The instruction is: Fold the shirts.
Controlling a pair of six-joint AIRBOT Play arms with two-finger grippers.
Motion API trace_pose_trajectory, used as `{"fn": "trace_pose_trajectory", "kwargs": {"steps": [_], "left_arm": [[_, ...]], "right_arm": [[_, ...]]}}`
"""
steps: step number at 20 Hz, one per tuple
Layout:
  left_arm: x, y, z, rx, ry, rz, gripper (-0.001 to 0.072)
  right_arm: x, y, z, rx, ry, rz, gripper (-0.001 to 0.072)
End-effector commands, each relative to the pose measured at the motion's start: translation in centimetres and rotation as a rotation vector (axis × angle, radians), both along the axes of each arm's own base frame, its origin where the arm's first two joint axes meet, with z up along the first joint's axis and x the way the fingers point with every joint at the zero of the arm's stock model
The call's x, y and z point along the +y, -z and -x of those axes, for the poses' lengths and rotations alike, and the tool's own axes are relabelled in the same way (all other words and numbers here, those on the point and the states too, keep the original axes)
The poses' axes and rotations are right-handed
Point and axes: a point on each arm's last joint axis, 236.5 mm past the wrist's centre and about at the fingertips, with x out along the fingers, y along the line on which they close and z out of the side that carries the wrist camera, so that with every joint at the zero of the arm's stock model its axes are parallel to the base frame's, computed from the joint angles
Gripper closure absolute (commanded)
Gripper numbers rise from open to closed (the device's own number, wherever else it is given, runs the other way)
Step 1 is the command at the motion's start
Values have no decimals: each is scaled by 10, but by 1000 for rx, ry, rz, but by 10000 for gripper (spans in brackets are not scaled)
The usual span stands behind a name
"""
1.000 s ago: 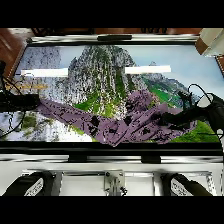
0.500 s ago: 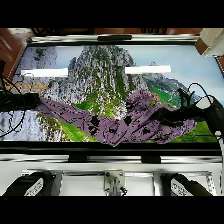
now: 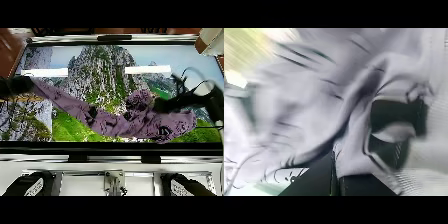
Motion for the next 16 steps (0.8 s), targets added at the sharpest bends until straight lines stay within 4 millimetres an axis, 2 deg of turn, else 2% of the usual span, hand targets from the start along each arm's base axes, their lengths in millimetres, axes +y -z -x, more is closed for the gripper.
{"fn": "trace_pose_trajectory", "kwargs": {"steps": [1, 2, 3, 4, 5, 6, 7, 8, 9, 10, 13, 16], "left_arm": [[12, -185, -17, -581, -63, 34, 652], [16, -251, -1, -778, -83, 48, 653], [21, -311, 24, -966, -101, 64, 653], [25, -364, 56, -1135, -115, 79, 653], [27, -401, 87, -1250, -120, 89, 653], [27, -423, 110, -1308, -117, 93, 653], [26, -437, 128, -1338, -111, 93, 652], [25, -444, 141, -1347, -106, 92, 653], [24, -446, 150, -1344, -101, 90, 652], [23, -444, 154, -1329, -95, 86, 652], [22, -445, 166, -1328, -91, 84, 652], [28, -471, 194, -1488, -125, 37, 653]], "right_arm": [[-30, -192, -49, -536, 45, 63, 638], [-48, -283, -52, -794, 121, 96, 638], [-63, -371, -40, -1046, 197, 127, 638], [-75, -454, -10, -1297, 273, 161, 638], [-79, -519, 29, -1502, 329, 192, 638], [-79, -559, 65, -1642, 366, 200, 638], [-76, -582, 95, -1731, 389, 188, 638], [-72, -591, 116, -1767, 391, 183, 638], [-66, -588, 128, -1758, 374, 186, 638], [-62, -579, 129, -1719, 352, 193, 638], [-50, -528, 115, -1510, 256, 221, 638], [-45, -472, 99, -1285, 168, 247, 638]]}}
